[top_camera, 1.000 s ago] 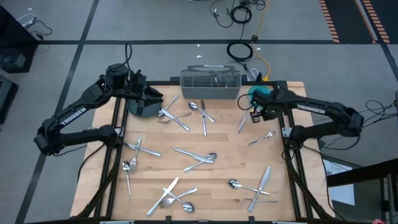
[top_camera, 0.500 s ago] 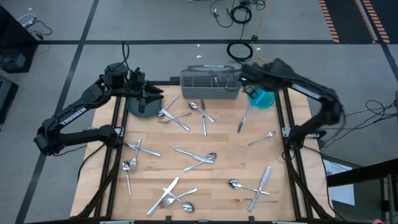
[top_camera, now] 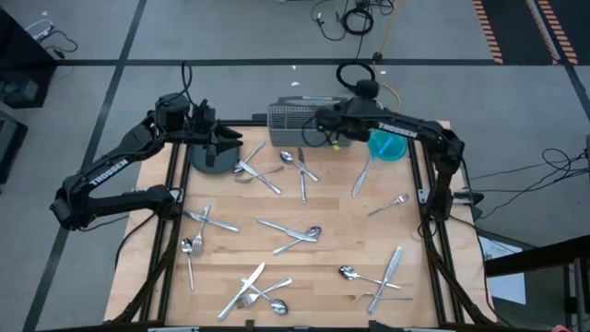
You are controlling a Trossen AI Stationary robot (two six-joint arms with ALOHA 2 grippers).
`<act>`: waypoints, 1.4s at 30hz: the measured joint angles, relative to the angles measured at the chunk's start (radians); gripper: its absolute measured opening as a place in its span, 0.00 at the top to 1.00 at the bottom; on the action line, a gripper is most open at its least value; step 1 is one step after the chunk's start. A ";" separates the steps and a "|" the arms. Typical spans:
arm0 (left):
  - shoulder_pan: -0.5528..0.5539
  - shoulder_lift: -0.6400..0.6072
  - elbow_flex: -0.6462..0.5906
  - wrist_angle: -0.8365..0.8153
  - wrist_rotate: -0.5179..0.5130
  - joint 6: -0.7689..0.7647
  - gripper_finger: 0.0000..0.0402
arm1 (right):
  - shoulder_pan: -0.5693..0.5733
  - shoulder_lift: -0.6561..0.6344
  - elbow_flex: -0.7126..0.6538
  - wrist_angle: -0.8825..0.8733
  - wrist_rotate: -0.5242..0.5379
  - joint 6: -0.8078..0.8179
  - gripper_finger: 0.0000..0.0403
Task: Sort silverware
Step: Put the spoon into the silverware basket
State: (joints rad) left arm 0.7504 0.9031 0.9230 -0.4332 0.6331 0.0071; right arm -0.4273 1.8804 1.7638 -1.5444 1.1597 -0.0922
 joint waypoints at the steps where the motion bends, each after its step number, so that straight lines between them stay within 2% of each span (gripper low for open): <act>1: 0.000 0.000 0.000 0.002 -0.001 0.000 0.66 | 0.009 0.009 0.000 0.029 0.034 -0.042 1.00; 6: 0.000 0.000 0.000 0.007 -0.005 0.000 0.66 | 0.038 0.036 0.000 0.280 0.081 -0.350 1.00; 10: 0.000 0.000 0.000 0.007 -0.006 0.000 0.66 | 0.041 0.040 0.000 0.557 0.152 -0.655 1.00; 14: 0.000 0.000 0.000 0.006 -0.006 0.000 0.66 | 0.038 0.040 0.000 0.838 0.152 -0.962 1.00; 18: 0.000 0.000 0.000 0.006 -0.007 0.000 0.66 | 0.042 0.040 0.000 0.920 0.100 -1.171 1.00; 22: 0.000 0.000 0.000 0.006 -0.010 0.000 0.66 | 0.045 0.040 0.000 0.897 0.009 -1.253 1.00; 30: 0.000 0.000 0.000 0.005 -0.015 0.000 0.66 | 0.050 0.111 0.000 0.914 -0.052 -1.336 1.00; 39: 0.000 0.000 0.000 0.006 -0.015 0.000 0.66 | 0.045 0.209 0.000 0.967 -0.033 -1.351 1.00; 42: 0.000 0.000 0.000 0.005 -0.014 0.000 0.66 | 0.045 0.225 0.000 0.965 -0.036 -1.325 0.94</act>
State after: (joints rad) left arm 0.7506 0.9031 0.9230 -0.4278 0.6186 0.0073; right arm -0.3824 2.1057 1.7634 -0.5793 1.1234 -1.4177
